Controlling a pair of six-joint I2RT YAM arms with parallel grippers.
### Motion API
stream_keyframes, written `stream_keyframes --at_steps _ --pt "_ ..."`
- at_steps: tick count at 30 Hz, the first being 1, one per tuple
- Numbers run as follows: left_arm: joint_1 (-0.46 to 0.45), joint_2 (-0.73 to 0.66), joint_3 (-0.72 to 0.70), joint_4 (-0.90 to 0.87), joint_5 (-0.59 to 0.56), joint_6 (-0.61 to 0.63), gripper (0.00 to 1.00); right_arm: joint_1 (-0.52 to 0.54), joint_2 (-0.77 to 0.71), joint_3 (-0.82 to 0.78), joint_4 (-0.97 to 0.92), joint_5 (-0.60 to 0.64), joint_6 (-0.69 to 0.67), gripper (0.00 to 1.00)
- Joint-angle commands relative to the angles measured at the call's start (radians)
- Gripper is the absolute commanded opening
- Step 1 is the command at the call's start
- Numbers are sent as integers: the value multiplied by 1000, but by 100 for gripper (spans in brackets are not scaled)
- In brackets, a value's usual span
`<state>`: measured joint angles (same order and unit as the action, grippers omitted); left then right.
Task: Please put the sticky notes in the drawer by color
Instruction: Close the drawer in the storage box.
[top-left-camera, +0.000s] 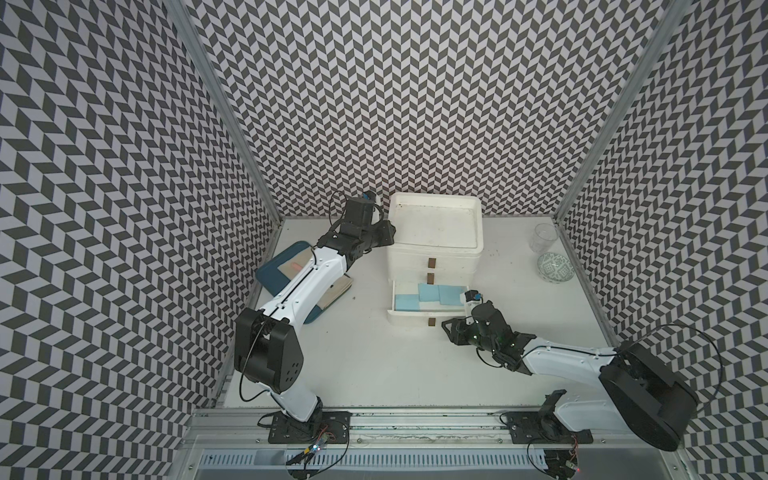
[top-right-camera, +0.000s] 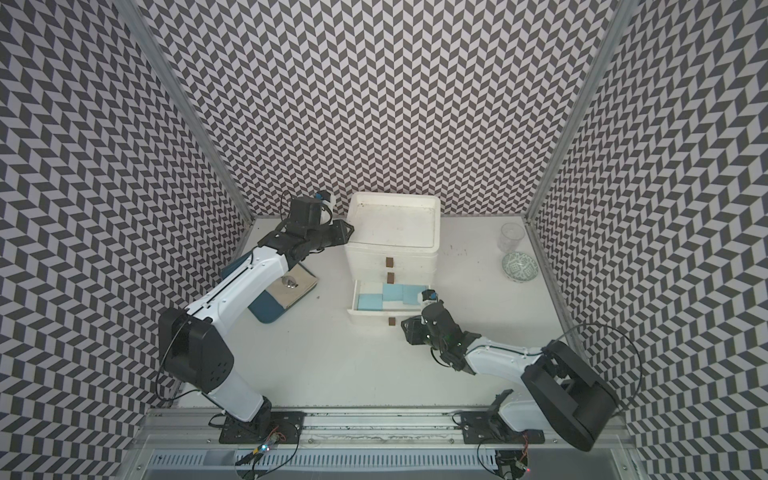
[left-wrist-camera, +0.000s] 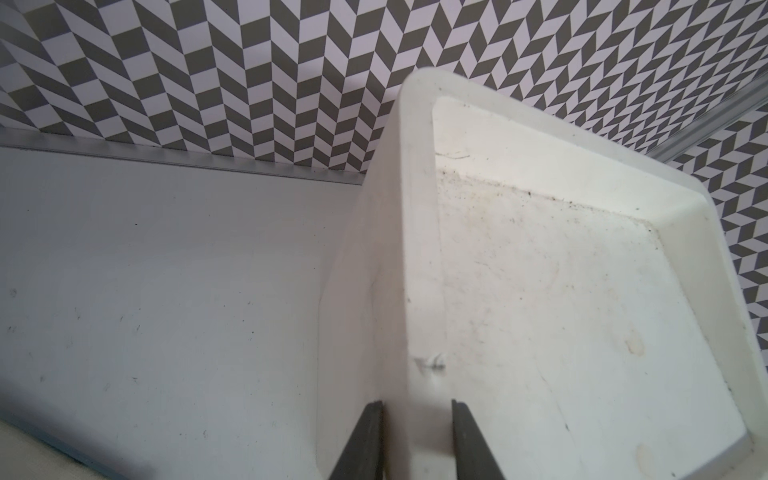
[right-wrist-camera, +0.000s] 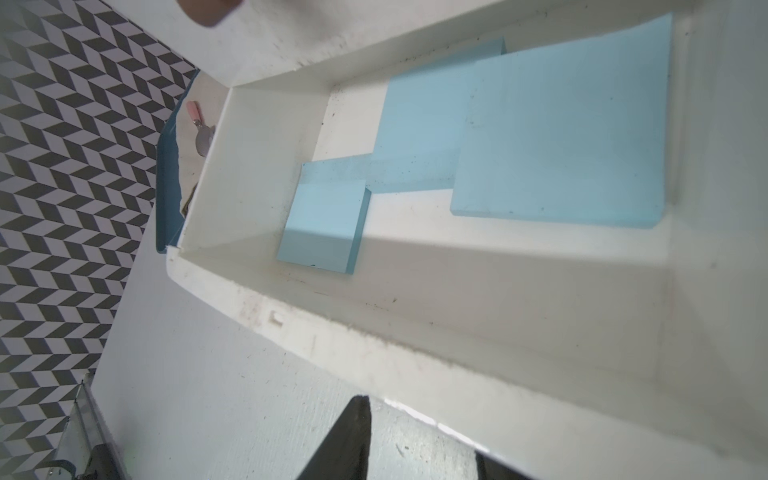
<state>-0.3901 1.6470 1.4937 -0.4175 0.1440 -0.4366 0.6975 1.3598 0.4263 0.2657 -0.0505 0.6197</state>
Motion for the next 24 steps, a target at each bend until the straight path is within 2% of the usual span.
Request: stream_keyframes --at_steps 1,4,12,20,24 --pt "-16 -34 -49 -78 162 -20 27 -21 40 65 168 22 -46 44" --pt "-17 -55 -82 -55 182 -35 27 -21 83 73 231 5 -32 44" --pt "-24 -75 -133 -30 207 -51 28 -21 147 55 417 58 16 44" --pt "-23 -9 -65 -49 254 -46 32 -20 246 87 569 78 56 44" --pt "-28 7 -63 -43 267 -50 32 -20 294 96 634 136 55 44"
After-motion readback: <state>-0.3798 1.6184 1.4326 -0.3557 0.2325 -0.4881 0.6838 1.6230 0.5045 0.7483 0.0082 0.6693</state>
